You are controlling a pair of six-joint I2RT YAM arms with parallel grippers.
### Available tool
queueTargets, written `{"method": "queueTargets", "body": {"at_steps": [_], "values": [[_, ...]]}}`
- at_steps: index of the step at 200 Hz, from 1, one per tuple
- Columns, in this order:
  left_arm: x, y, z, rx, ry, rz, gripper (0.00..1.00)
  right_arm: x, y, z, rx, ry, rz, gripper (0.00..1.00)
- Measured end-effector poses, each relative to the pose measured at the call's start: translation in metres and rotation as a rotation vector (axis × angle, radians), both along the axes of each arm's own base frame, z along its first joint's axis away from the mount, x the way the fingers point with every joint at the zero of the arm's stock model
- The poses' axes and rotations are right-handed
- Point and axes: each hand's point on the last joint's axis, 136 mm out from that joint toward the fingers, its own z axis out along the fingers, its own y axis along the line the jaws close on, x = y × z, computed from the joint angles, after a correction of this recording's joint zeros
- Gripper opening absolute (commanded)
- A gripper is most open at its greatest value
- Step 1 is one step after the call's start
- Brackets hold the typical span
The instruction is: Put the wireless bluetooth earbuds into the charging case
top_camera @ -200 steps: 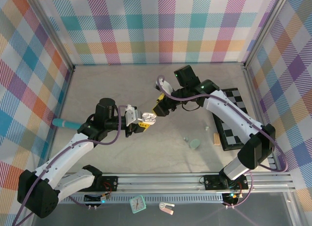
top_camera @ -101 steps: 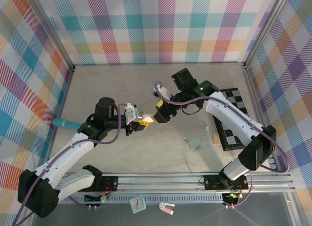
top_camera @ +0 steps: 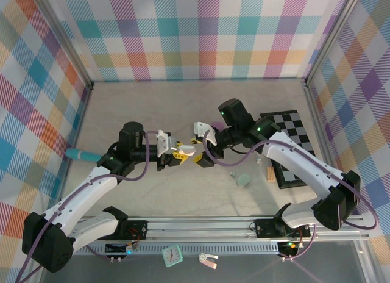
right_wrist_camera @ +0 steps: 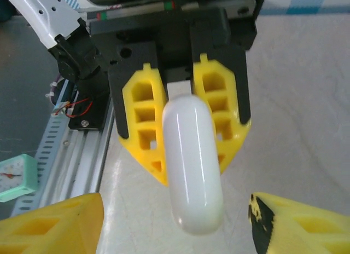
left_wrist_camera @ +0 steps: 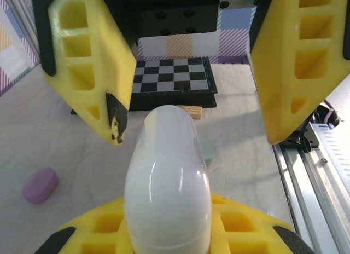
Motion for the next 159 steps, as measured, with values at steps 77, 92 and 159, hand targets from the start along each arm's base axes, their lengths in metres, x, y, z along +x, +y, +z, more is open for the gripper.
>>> {"method": "queueTargets", "body": {"at_steps": [77,92,159], "values": [[0.0,0.0,0.0,-0.003,0.003,-0.005,0.01,0.01,0.009,-0.014,-0.013,-0.025,0.027,0.3],[0.0,0.0,0.0,-0.002,0.001,-0.001,0.04,0.009,0.009,-0.015,-0.014,-0.021,0.028,0.26],[0.009,0.0,0.009,-0.026,-0.029,0.038,0.52,0.017,0.01,-0.012,0.003,-0.033,-0.034,0.18]]}}
